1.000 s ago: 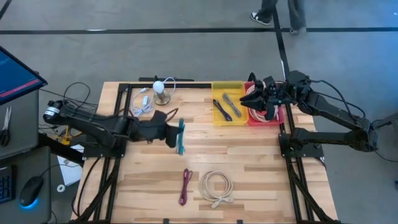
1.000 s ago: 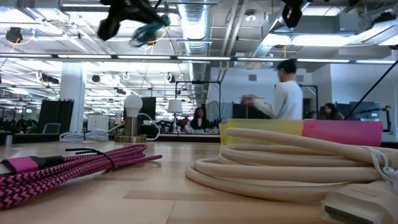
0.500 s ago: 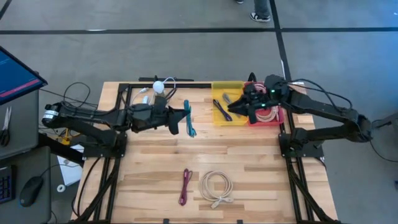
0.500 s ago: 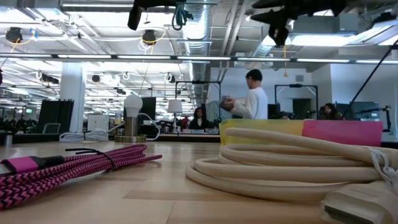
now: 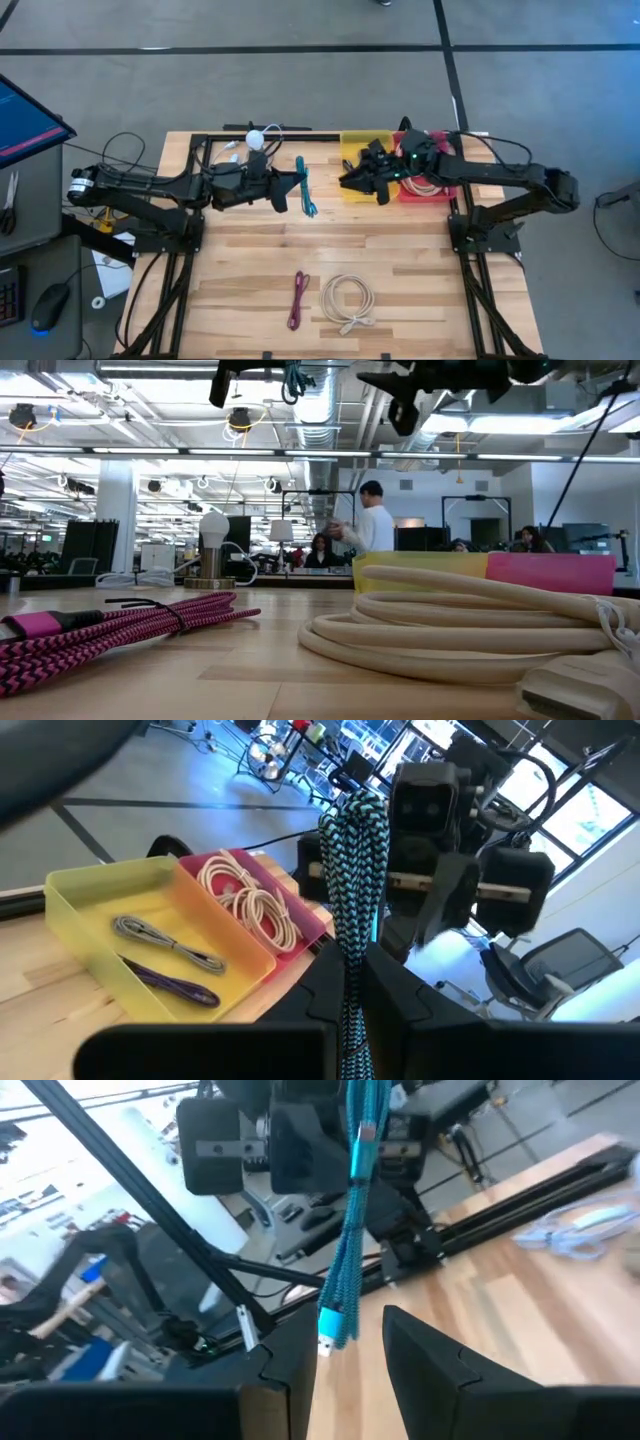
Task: Pick & Place USB Port
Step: Put the blue charger cable into the yellow bin
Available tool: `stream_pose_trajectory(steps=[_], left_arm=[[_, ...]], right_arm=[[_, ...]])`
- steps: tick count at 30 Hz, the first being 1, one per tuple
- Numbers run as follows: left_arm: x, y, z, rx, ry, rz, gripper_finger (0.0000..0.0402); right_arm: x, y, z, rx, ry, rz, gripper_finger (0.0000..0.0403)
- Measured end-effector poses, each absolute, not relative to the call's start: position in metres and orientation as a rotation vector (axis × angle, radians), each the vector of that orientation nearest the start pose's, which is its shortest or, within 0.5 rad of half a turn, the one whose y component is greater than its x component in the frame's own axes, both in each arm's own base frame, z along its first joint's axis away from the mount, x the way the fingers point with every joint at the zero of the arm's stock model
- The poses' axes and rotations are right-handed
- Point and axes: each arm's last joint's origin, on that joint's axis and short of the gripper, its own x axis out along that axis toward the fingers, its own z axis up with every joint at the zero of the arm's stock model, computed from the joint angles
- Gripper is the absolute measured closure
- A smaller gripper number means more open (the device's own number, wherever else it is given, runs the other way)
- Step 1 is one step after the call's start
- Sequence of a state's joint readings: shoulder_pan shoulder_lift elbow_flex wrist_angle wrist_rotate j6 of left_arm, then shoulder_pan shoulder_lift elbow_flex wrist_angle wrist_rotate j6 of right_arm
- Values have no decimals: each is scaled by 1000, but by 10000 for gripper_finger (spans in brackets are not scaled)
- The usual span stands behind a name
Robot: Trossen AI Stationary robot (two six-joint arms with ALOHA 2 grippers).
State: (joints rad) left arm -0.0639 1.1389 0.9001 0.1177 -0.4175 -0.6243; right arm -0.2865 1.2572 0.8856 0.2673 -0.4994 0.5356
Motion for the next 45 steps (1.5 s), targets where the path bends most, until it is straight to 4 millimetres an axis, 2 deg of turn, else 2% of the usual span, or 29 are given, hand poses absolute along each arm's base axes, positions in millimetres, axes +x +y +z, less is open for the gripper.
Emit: stream_pose_trajectory(steps=[8,19,23,28,45], left_arm=[[256,-5,332,-588,4,378,387],[256,-5,332,-588,5,378,387],[255,-4,331,-581,17,386,387],[255,-4,330,-578,23,392,387],[256,-6,332,-592,12,370,387]], right_arm=[[297,-61,298,652,134,208,278],[341,-54,314,630,120,256,207],[355,-53,314,638,148,261,192],[361,-54,307,647,178,256,184],[358,-63,292,616,294,189,195]])
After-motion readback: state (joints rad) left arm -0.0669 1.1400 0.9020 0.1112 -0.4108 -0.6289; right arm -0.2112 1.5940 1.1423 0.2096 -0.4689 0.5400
